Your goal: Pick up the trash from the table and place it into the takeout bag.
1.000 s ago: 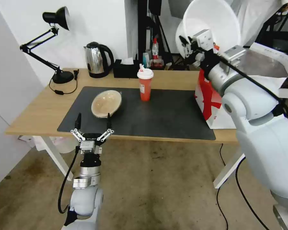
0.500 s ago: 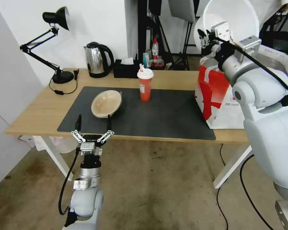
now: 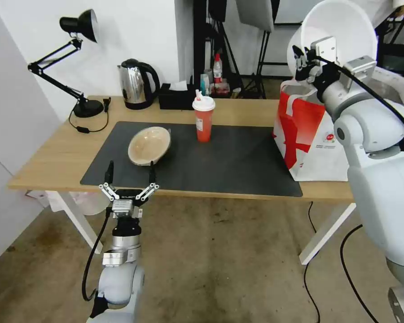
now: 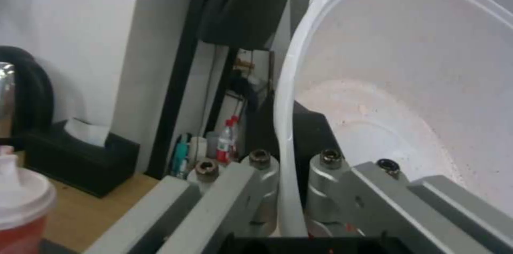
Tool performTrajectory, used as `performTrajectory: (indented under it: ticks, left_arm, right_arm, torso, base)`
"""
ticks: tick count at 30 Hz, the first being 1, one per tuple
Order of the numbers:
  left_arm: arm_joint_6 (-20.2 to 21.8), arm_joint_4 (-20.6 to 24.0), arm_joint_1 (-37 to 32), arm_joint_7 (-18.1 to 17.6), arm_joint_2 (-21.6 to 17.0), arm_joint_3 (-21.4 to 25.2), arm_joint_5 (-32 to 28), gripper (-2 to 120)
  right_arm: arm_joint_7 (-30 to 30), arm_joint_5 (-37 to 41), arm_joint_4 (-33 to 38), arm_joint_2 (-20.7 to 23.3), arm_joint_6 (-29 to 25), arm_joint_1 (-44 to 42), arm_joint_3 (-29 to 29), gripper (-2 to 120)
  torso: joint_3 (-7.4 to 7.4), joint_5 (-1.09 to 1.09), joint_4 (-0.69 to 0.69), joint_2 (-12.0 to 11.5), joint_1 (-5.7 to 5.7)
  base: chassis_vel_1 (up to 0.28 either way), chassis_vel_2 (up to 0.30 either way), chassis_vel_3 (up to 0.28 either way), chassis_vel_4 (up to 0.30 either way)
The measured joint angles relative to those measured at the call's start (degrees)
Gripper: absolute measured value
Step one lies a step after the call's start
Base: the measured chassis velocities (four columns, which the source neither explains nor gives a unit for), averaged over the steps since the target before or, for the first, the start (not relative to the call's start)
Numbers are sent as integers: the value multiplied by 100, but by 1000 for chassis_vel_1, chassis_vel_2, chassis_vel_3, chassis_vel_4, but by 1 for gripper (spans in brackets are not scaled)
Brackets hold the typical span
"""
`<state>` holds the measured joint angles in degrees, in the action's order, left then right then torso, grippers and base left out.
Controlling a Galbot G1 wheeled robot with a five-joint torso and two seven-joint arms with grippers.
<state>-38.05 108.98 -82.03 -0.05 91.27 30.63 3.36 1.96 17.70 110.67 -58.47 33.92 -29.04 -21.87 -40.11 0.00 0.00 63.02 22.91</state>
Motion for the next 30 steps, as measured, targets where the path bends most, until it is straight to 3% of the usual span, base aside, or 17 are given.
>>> performTrajectory:
  ticks: [14, 30]
  left_arm:
    - [-1, 33, -47, 2, -1, 40, -2, 100]
    - [-19, 83, -99, 3, 0, 48, 2, 100]
  right_arm:
    - [-10, -17, -194, 77, -220, -341, -400, 0]
    - [-12, -20, -357, 66, -394, -497, -475, 0]
  torso:
    - [0, 0, 0, 0, 0]
    - [0, 0, 0, 2, 1]
  base:
    - [0, 0, 0, 0]
    - [0, 0, 0, 0]
